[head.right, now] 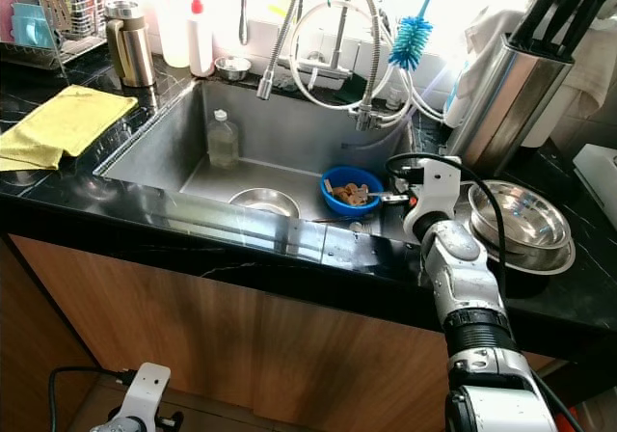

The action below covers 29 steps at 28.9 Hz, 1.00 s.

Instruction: Kitchen organization

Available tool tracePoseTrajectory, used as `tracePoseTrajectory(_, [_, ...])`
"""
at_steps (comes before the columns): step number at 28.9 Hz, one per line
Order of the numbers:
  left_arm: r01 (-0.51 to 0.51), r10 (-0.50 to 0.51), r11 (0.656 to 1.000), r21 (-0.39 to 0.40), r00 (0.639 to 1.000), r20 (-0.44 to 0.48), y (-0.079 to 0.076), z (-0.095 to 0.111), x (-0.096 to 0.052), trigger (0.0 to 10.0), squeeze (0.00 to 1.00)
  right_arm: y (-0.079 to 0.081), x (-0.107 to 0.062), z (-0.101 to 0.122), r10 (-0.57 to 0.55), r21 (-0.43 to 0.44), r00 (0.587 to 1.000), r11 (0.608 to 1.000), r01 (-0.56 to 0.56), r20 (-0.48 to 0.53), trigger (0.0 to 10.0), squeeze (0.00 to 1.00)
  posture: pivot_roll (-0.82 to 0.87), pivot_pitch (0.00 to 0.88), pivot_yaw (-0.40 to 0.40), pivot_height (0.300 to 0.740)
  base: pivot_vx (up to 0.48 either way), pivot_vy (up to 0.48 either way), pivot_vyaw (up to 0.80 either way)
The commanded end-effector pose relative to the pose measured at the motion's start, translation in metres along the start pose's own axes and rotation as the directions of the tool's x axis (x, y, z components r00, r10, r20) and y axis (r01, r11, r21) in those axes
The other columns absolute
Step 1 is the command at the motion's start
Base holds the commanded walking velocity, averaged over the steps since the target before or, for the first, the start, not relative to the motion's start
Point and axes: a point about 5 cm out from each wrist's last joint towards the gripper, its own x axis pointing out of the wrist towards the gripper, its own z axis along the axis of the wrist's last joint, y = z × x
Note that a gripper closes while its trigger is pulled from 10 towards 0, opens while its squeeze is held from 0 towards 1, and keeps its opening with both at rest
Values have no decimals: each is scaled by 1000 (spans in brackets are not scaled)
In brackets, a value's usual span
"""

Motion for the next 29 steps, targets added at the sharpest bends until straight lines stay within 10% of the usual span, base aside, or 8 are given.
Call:
tracePoseTrajectory(1, [4,-4,1000,-2,1000,-4,-2,0,0,10000,0,-3,2,4,-18,3,1000,1000,18,13,10000,608,184,0,-166,736,0,0,0])
tracePoseTrajectory(3, [5,-5,1000,-2,1000,-5,-2,0,0,10000,0,-5,2,1,-32,11,999,999,32,10,10000,1000,184,0,-165,736,0,0,0])
tracePoseTrajectory(21, [6,-6,1000,2,1000,-7,-2,-1,0,10000,0,-8,2,2,-88,12,995,996,87,45,10000,1000,183,0,-165,736,0,0,0])
tracePoseTrajectory(22, [6,-6,1000,2,1000,-8,-2,-1,0,10000,0,-8,1,4,-93,0,994,996,94,56,10000,145,180,0,-162,736,0,0,0])
tracePoseTrajectory(24, [6,-6,1000,3,1000,-8,-2,-1,0,10000,0,-8,0,7,-103,-14,992,994,104,74,10000,0,180,0,-162,736,0,0,0])
tracePoseTrajectory(29, [8,-8,1000,9,1000,-10,-2,-2,0,10000,0,-15,-8,26,-167,-31,971,984,175,172,10000,0,173,0,-158,736,0,0,0])
